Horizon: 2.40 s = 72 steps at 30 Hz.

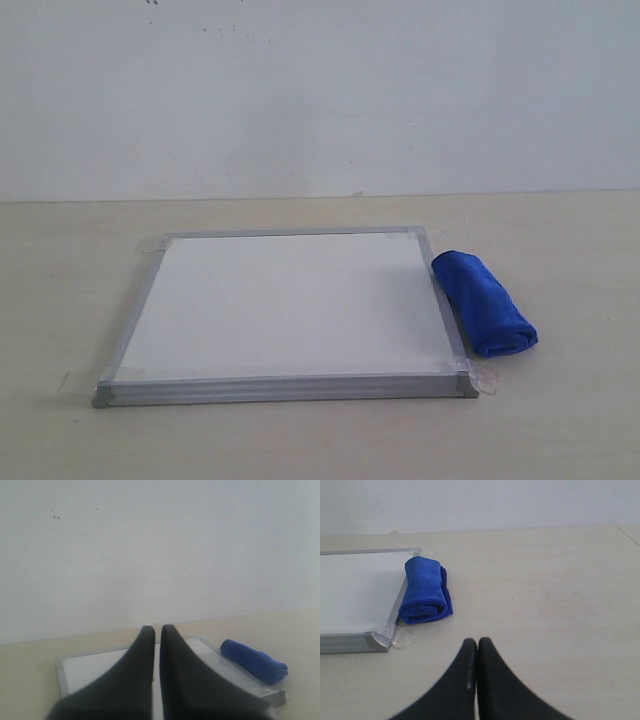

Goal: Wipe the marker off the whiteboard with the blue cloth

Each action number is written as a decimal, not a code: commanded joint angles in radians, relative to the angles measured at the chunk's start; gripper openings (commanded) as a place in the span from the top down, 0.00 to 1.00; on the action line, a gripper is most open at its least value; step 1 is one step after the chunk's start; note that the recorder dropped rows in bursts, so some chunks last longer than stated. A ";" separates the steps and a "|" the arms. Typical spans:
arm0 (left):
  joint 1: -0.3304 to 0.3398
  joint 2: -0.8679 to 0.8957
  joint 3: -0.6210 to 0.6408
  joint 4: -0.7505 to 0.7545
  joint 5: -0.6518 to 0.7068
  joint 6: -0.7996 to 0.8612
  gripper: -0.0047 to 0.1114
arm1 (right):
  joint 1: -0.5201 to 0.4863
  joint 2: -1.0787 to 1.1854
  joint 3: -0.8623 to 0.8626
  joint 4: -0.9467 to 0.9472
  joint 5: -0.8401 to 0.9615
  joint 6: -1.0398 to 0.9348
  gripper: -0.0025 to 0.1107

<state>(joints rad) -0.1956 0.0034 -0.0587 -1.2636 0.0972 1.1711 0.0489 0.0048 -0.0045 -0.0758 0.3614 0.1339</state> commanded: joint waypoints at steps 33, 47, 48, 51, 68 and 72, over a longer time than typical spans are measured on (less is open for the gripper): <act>0.005 -0.003 0.059 1.320 0.060 -1.334 0.93 | -0.008 -0.005 0.005 -0.006 -0.038 -0.001 0.98; 0.016 -0.003 0.059 1.304 0.252 -1.256 0.93 | -0.008 -0.005 0.005 -0.006 -0.038 -0.001 0.98; 0.016 -0.003 0.059 1.304 0.252 -1.256 0.93 | -0.008 -0.005 0.005 -0.006 -0.038 -0.001 0.98; 0.016 -0.003 0.059 1.304 0.254 -1.256 0.93 | -0.008 -0.005 0.005 -0.006 -0.038 -0.001 0.98; 0.226 -0.003 0.059 1.327 0.258 -1.267 0.93 | -0.008 -0.005 0.005 -0.006 -0.038 -0.001 0.98; 0.266 -0.003 0.059 1.327 0.258 -1.267 0.93 | -0.008 -0.005 0.005 -0.006 -0.038 -0.001 0.98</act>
<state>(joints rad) 0.0463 0.0034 -0.0042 0.0574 0.3513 -0.0912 0.0489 0.0048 0.0001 -0.0758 0.3322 0.1339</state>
